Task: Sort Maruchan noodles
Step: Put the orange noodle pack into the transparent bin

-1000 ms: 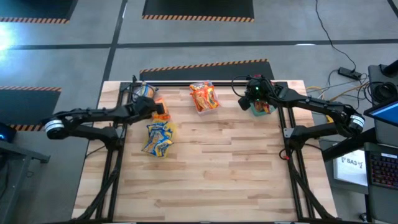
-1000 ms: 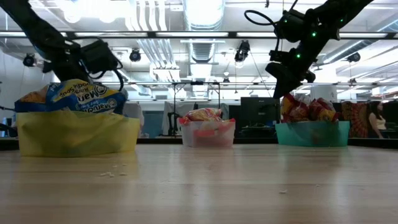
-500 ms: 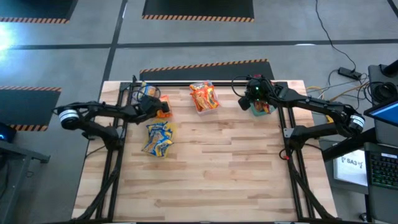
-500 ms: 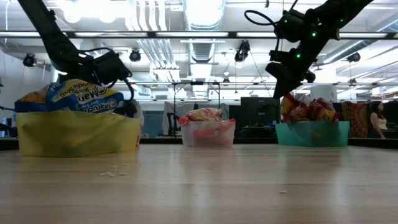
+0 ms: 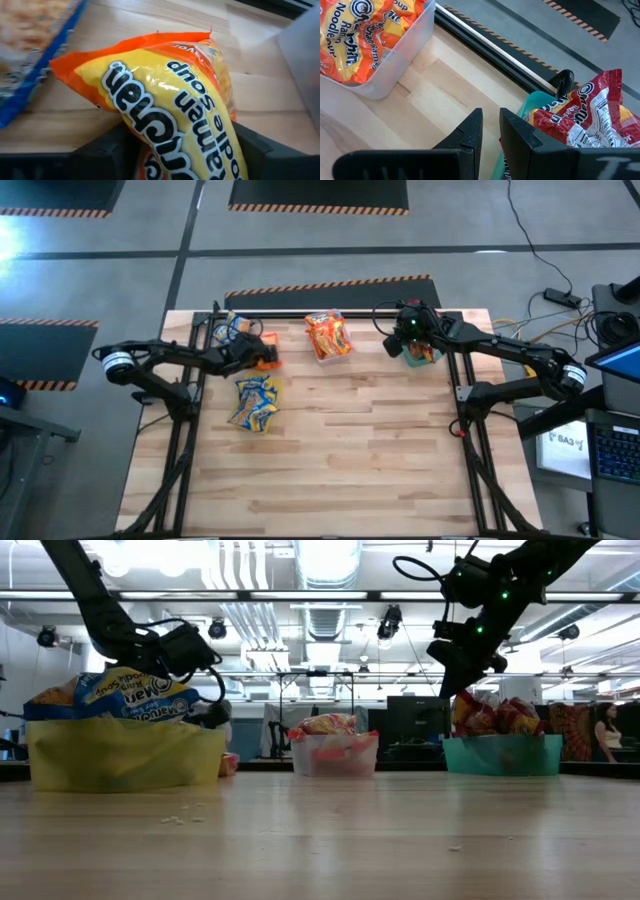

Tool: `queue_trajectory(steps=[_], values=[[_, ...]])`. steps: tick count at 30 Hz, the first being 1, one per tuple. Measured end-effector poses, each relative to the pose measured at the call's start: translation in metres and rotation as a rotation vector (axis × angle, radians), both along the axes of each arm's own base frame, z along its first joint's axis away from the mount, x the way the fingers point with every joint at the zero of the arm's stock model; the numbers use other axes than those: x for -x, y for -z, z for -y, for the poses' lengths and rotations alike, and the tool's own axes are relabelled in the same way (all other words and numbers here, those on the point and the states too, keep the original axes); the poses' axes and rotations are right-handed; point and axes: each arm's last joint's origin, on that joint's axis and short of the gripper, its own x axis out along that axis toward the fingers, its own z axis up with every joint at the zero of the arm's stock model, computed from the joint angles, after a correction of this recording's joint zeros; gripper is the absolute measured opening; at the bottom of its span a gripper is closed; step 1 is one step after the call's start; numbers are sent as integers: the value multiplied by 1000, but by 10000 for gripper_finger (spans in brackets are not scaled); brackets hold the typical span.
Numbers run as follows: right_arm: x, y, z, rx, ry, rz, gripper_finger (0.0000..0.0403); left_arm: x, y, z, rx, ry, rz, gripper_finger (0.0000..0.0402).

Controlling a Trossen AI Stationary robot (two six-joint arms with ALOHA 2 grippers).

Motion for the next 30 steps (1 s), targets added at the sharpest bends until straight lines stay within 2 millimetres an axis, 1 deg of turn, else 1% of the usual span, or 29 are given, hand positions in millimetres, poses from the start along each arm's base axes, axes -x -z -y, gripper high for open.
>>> queue_trajectory(steps=[7,12,15,21,27,30], values=[[0,0,0,0,0,0,57,-8,-9,-4,-30,69,-5,130],[0,0,0,0,0,0,57,-12,-14,-7,-52,101,-7,85],[0,0,0,0,0,0,57,-17,-20,-9,-74,117,-4,77],[0,0,0,0,0,0,57,-28,-36,-16,-143,158,13,77],[0,0,0,0,0,0,57,-42,-59,-24,-236,202,36,77],[0,0,0,0,0,0,57,-50,-73,-29,-296,227,53,77]])
